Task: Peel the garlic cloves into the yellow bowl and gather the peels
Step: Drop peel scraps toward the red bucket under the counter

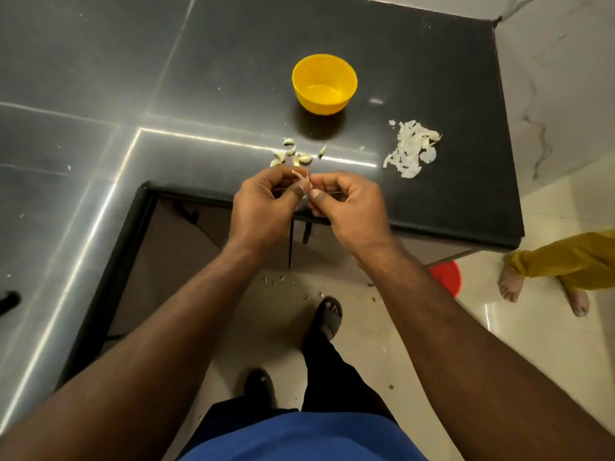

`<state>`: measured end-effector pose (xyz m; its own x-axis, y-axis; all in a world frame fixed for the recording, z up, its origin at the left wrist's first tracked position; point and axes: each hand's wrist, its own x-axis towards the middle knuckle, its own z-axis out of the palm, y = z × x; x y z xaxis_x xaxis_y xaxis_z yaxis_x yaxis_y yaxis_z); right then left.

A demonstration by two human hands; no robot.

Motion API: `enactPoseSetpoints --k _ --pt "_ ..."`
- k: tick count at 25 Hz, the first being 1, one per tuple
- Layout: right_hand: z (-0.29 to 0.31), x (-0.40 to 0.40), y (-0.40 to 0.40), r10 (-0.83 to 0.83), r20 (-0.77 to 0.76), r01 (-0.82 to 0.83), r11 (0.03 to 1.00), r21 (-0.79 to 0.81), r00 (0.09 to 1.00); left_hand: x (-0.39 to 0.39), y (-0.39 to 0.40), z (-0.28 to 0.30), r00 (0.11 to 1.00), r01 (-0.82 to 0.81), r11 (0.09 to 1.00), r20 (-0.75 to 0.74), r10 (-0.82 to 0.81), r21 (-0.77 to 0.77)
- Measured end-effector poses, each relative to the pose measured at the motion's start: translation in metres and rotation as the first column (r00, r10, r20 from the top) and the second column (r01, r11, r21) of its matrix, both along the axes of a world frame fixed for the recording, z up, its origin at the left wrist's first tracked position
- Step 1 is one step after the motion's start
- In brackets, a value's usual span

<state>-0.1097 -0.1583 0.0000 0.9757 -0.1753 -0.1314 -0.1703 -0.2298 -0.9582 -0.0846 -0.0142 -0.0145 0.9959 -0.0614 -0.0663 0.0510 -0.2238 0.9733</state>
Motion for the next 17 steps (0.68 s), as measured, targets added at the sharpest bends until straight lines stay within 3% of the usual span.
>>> enactPoseSetpoints --k 8,17 --pt "-0.070 -0.118 0.054 -0.011 -0.158 -0.001 0.997 -0.079 0.987 -0.118 0.048 -0.071 0.988 0.014 0.996 -0.154 0.000 0.088" --pt "-0.217 -0.223 0.032 -0.032 -0.440 -0.058 0.980 -0.189 0.897 -0.228 0.010 -0.216 0.894 0.023 0.979 -0.442 0.071 0.203"
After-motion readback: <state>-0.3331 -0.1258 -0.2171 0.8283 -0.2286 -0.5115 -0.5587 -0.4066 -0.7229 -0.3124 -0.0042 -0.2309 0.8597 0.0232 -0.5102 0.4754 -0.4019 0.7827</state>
